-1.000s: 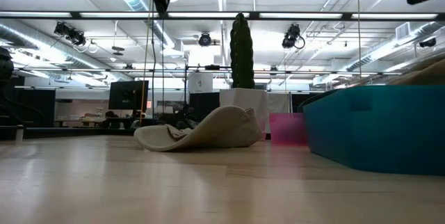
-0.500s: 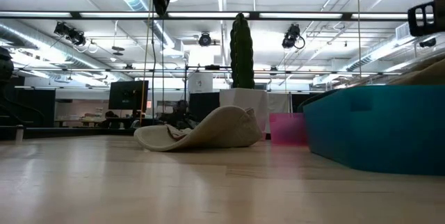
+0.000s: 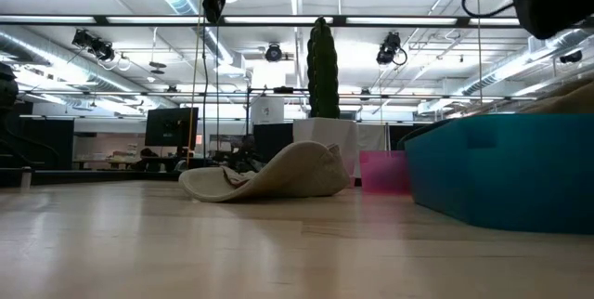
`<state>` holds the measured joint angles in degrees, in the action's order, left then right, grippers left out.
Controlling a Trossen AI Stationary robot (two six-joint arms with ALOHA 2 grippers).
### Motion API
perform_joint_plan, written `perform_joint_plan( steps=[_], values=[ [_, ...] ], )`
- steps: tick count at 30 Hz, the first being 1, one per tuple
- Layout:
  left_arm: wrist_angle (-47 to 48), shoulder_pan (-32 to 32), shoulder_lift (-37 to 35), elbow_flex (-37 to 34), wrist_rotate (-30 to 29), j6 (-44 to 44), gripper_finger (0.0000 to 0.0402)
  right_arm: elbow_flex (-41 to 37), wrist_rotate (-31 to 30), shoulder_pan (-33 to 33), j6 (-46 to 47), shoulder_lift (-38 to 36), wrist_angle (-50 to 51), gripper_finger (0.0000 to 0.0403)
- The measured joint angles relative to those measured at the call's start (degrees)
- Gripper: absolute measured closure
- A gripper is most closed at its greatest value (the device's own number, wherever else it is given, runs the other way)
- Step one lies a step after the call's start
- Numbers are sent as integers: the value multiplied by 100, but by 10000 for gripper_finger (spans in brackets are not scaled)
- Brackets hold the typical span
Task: Pick & Place hat
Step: Put the bottom brown cap into the blue bin, then put the brown cap into the blue bin
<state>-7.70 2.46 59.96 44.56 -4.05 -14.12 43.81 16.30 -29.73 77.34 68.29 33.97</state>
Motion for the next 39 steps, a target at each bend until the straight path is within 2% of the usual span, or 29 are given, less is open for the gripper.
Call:
perform_joint_plan(
  steps=[8, 16, 22, 29, 35, 39],
  values=[
    [64, -2, 0, 0, -83, 38, 392, 0, -474, -18, 177, 0, 762, 402],
    [79, 0, 0, 0, -190, 36, 392, 0, -1143, -18, 173, 0, 976, 403],
    [81, 0, 0, 0, -201, 36, 392, 0, -1169, -34, 86, 0, 949, 403],
    [83, -2, 0, 0, -234, 36, 392, 0, -969, -35, 28, 0, 1170, 403],
    [87, -1, 0, 0, -361, -132, 392, 84, 80, 10, -130, -121, 1028, 388],
    [94, 0, 0, 0, -423, -336, 392, 258, 268, 30, -64, -316, 1031, 364]
  ],
)
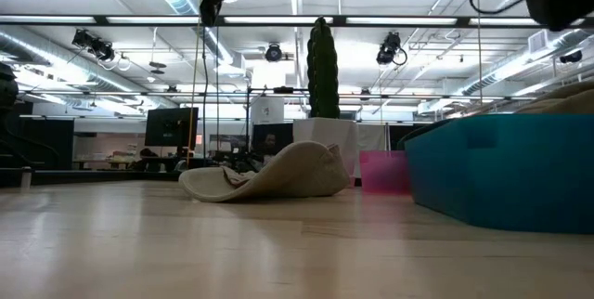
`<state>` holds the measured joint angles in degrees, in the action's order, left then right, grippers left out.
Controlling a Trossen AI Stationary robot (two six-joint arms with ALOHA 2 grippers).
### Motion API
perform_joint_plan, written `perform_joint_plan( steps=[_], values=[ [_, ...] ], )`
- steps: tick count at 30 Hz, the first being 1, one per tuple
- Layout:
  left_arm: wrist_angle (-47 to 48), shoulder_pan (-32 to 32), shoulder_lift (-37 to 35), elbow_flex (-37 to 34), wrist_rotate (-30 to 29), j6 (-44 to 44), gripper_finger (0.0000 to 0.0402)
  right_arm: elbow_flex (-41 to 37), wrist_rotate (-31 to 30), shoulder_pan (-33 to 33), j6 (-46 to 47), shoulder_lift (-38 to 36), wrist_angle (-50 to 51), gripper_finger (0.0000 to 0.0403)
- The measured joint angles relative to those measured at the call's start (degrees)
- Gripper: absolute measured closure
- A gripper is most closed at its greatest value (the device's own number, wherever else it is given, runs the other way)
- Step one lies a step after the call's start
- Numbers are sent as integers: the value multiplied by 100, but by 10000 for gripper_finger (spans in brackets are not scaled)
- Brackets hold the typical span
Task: Pick & Place hat
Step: Put the brown cap into the blue bin
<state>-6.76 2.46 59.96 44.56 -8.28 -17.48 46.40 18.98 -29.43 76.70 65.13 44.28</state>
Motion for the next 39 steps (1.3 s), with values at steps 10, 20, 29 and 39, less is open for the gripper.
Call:
perform_joint_plan(
  steps=[10, 20, 29, 39],
  values=[
    [2071, 0, 1, 2, 217, -2340, 312, 284, -585, 42, 185, -420, -525, 289],
    [3607, 66, 394, 5, 641, -3834, 139, 284, -1750, 595, -619, -416, -1343, 221],
    [3773, -199, 1522, 11, 1119, -4434, 75, 284, -2803, 1118, -1544, -414, -2279, 200],
    [3331, -299, 2499, 4, 1109, -4228, 80, 284, -3206, 1190, -2179, -412, -2703, 211]
  ],
)
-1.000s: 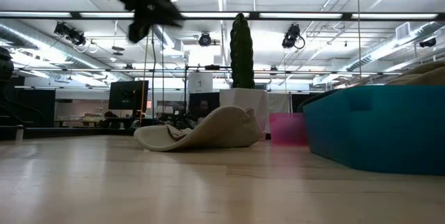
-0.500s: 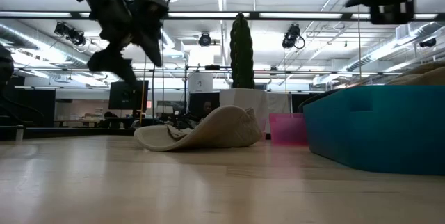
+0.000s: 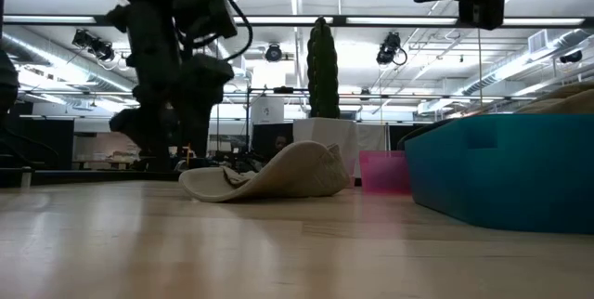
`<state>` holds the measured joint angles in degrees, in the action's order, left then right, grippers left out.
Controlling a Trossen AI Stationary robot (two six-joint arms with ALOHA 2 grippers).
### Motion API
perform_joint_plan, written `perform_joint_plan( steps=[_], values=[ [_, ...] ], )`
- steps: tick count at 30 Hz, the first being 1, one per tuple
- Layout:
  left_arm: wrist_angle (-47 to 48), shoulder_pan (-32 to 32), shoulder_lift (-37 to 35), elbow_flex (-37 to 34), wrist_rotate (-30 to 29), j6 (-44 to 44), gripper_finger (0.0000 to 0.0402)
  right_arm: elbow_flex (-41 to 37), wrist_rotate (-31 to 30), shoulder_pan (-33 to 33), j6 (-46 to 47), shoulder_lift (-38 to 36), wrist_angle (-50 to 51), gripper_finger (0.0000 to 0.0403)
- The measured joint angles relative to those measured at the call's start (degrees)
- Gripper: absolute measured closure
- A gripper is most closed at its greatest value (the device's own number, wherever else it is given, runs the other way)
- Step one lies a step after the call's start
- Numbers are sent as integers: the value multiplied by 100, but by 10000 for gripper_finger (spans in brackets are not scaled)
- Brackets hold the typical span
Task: Pick & Place hat
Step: Put the brown cap into the blue bin
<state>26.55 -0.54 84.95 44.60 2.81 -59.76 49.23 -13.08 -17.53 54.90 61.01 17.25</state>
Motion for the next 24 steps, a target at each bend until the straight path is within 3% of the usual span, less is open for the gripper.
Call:
perform_joint_plan(
  steps=[9, 16, 20, 24],
  values=[
    [-1136, -48, 449, 2, -6, -146, 88, 2, -149, -1, -145, 2, -7, 211],
    [-1086, -64, 681, -2, -20, -143, 116, 2, -152, -1, -201, 2, -3, 211],
    [-1137, -87, 714, 0, -25, -98, 153, -75, -276, -1, -182, 4, -116, 211],
    [-1074, -104, 701, 0, -106, -70, 227, -98, -285, -1, -143, 47, -104, 211]
  ],
)
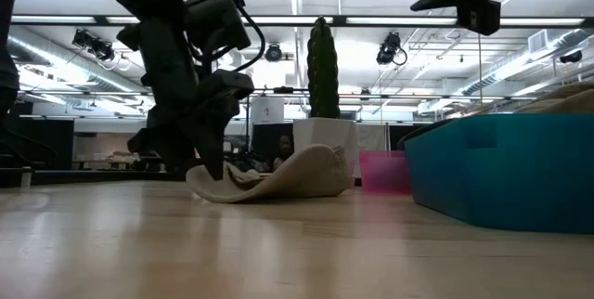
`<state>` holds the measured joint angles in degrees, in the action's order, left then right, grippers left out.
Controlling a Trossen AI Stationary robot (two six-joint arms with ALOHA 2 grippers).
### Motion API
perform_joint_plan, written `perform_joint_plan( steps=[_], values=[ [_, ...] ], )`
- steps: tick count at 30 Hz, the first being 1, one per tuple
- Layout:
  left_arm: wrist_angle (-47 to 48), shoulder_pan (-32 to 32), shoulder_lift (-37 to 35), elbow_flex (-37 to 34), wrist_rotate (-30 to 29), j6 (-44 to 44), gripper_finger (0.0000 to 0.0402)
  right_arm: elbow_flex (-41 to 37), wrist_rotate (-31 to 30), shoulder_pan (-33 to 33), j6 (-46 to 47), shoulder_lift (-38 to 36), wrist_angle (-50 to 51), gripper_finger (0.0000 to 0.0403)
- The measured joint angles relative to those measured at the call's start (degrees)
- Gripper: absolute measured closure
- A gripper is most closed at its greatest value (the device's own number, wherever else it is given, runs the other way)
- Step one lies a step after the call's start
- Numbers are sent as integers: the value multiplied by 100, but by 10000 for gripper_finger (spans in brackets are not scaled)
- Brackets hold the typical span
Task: Pick & Place hat
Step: Put the brown cap into the blue bin
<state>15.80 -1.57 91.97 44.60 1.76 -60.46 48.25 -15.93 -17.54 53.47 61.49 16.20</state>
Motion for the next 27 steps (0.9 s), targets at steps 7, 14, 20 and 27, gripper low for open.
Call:
perform_joint_plan(
  steps=[7, 14, 20, 27],
  values=[
    [-270, -47, -65, 29, 228, 250, 383, -2, -10, 0, 2, 18, 7, 211],
    [-128, -118, -606, -2, -221, 458, 385, -2, -11, 3, 172, 16, 12, 211],
    [113, -338, -1522, -4, -1202, 810, 390, -2, -10, 57, 411, 16, -27, 211],
    [5, -843, -2612, -2, -2724, 2176, 389, -7, -125, 152, 783, 16, -353, 211]
  ],
)
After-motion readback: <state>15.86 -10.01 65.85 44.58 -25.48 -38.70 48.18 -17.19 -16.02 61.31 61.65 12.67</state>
